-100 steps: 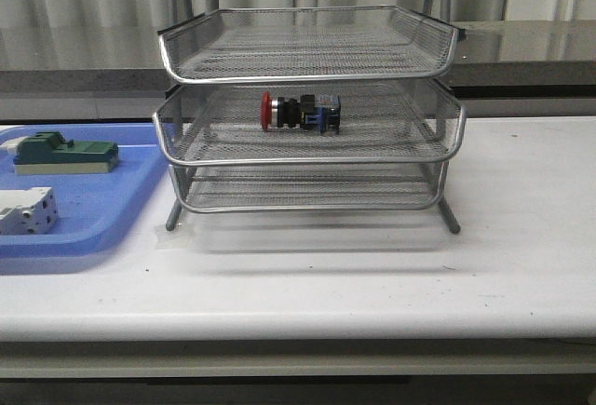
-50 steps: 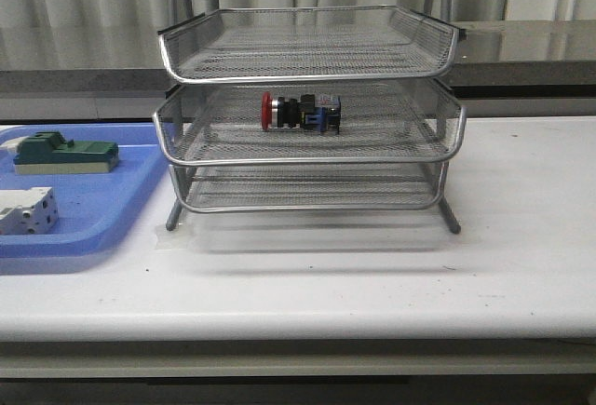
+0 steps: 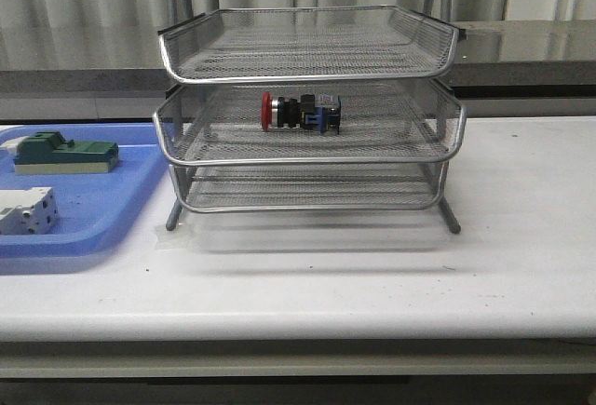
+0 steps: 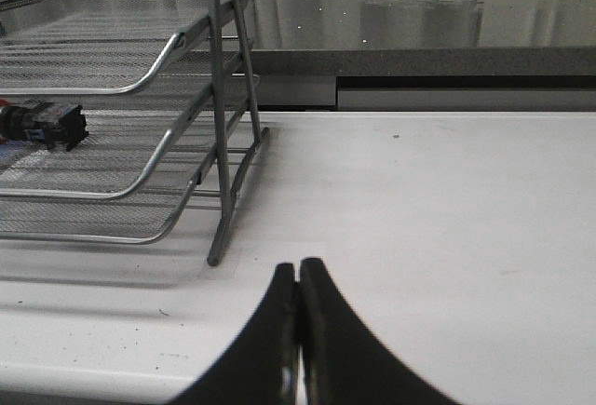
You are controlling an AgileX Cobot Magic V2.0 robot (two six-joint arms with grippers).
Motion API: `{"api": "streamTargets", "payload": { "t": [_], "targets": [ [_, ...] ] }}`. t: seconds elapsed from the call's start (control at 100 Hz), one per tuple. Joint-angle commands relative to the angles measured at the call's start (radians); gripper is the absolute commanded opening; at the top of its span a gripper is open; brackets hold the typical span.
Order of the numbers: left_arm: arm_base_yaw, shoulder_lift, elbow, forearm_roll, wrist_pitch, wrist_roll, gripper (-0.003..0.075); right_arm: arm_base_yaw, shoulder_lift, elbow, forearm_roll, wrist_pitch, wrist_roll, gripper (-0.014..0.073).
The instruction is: Place button on rack with both arms
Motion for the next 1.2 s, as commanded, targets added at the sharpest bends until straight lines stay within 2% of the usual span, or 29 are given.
{"api": "streamTargets", "payload": {
  "t": [0.0, 0.34, 0.39, 0.45, 0.57, 0.62, 0.86, 1.19],
  "targets": [
    [0.000, 0.007, -0.029, -0.006, -0.083, -0.005, -0.0020, -0.006, -0.020, -0.016, -0.011, -0.086, 0.003, -0.0060],
    [0.000, 0.007, -0.022, 0.032, -0.088, 0.005, -0.0020, -0.006, -0.020, -0.016, -0.011, -0.086, 0.003, -0.0060],
    [0.000, 0.007, -0.021, 0.056, -0.085, -0.030, -0.0020, -0.006, -0.020, -0.016, -0.011, -0.086, 0.003, -0.0060],
    [0.000, 0.000, -0.021, 0.122, -0.083, -0.150, -0.0020, -0.006, -0.020, -0.016, -0.011, -0.086, 0.003, -0.0060],
    [0.000, -0.012, -0.019, 0.443, -0.083, -0.485, -0.0020, -0.006, -0.020, -0.016, -0.011, -0.086, 0.003, -0.0060],
    [0.000, -0.015, -0.014, 0.501, -0.083, -0.570, -0.0020, -0.006, -0.020, -0.016, -0.011, -0.086, 0.003, -0.0060],
    [0.000, -0.070, 0.078, 0.494, -0.087, -0.608, -0.0020, -0.006, -0.020, -0.016, -0.011, -0.086, 0.003, -0.0060],
    [0.000, -0.267, 0.232, 0.474, -0.089, -0.659, -0.0020, -0.006, -0.020, -0.016, -0.011, -0.086, 0.003, -0.0060]
  ]
}}
